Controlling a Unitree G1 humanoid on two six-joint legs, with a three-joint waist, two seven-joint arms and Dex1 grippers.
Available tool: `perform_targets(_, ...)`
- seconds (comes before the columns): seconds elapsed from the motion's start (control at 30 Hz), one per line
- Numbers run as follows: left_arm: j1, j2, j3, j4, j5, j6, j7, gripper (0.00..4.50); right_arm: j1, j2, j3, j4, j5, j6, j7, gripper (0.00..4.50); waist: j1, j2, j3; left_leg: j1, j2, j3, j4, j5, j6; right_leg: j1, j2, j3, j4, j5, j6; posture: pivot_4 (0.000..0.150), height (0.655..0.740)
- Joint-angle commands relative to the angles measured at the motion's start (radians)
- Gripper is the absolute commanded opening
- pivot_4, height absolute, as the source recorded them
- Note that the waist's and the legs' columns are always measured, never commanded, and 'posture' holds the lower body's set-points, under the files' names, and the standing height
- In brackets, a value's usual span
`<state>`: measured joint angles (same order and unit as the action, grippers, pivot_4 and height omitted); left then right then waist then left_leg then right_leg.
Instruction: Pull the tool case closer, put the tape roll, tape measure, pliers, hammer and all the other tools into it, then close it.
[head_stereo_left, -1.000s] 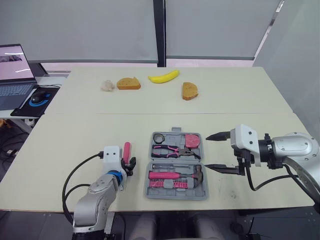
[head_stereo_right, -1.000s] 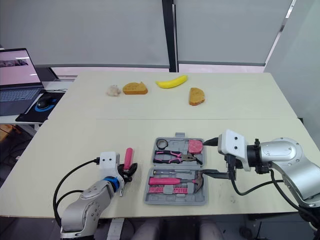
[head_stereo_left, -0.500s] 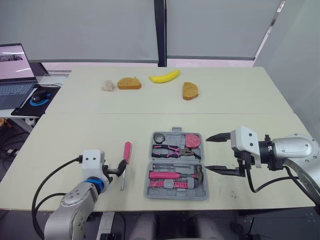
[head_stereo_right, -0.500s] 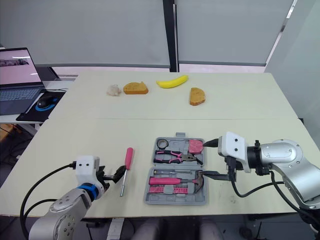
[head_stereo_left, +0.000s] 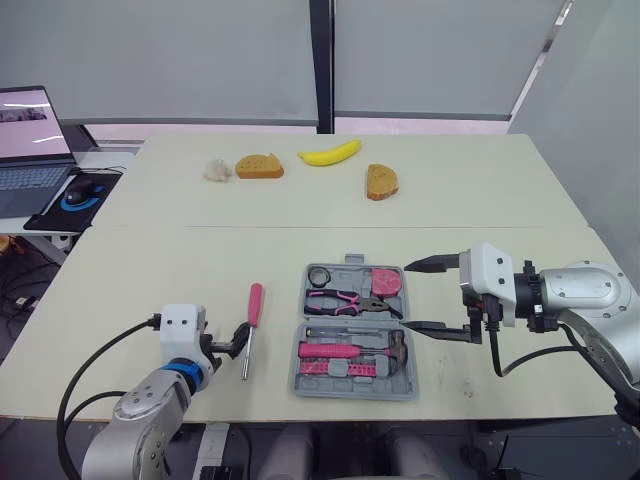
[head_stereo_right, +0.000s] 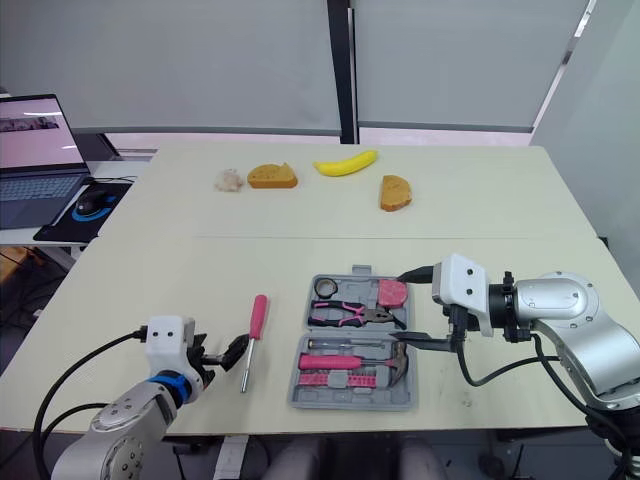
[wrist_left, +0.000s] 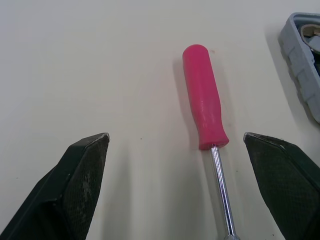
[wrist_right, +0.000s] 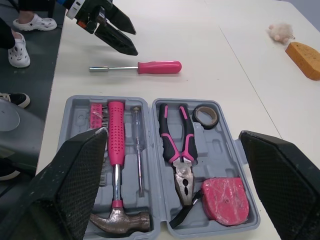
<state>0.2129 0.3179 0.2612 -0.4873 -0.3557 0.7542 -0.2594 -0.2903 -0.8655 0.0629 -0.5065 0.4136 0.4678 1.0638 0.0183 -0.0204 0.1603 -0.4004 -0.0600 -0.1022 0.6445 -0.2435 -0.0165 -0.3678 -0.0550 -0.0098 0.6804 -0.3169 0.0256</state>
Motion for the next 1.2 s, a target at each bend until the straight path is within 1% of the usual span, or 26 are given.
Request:
perform_targets(0.03,-0.013,0.017,0.020,-0.023,-0.015,-0.046,-0.026,4.48,-0.014,0.013,0.001,-0.015,-0.007,-0.025,-0.010,4.50,0.000,0.000,0.000,0.000,0.000,0.000,0.000,0.000,0.000,0.000,0.000,0.000,0.000,0.000,0.000,0.150,0.7361)
perform_targets(0.23,-0.029,0.025,0.056,-0.002,-0.006,-0.111,-0.029,4.48,-0.006,0.031,0.012,-0.019,-0.017,-0.034,-0.015,4.50,0.000,0.000,0.000,0.000,0.000,0.000,0.000,0.000,0.000,0.000,0.000,0.000,0.000,0.000,0.000,0.150,0.7361)
perform_targets(0.47,-0.081,0.050,0.095,0.042,-0.031,-0.209,-0.088,4.48,-0.020,0.043,0.029,-0.006,-0.025,-0.045,-0.013,4.50,0.002,0.000,0.000,0.000,0.000,0.000,0.000,0.000,0.000,0.000,0.000,0.000,0.000,0.000,0.000,0.150,0.7361)
perform_targets(0.73,-0.106,0.080,0.094,0.062,-0.047,-0.233,-0.118,4.48,-0.010,0.035,0.015,-0.005,-0.031,-0.059,0.002,4.50,0.001,0.000,0.000,0.000,0.000,0.000,0.000,0.000,0.000,0.000,0.000,0.000,0.000,0.000,0.000,0.150,0.7361)
perform_targets(0.9,-0.126,0.126,0.098,0.093,-0.044,-0.251,-0.149,4.48,-0.012,0.033,0.013,-0.009,-0.029,-0.067,0.010,4.50,0.001,0.000,0.001,0.000,0.000,0.000,0.000,0.000,0.000,0.000,0.000,0.000,0.000,0.000,0.000,0.150,0.7361)
perform_targets(1.1,-0.157,0.179,0.091,0.122,-0.044,-0.262,-0.191,4.48,0.022,0.036,0.006,-0.031,-0.026,-0.056,-0.009,4.50,0.002,0.000,0.001,0.000,0.000,0.000,0.000,0.000,0.000,0.000,0.000,0.000,0.000,0.000,0.000,0.150,0.7361)
perform_targets(1.2,-0.174,0.197,0.085,0.132,-0.043,-0.259,-0.206,4.48,0.026,0.060,0.001,-0.035,-0.028,-0.067,-0.037,4.50,0.001,0.000,0.001,0.000,0.000,0.000,0.000,0.000,0.000,-0.001,0.000,0.000,0.000,0.000,0.000,0.150,0.7361)
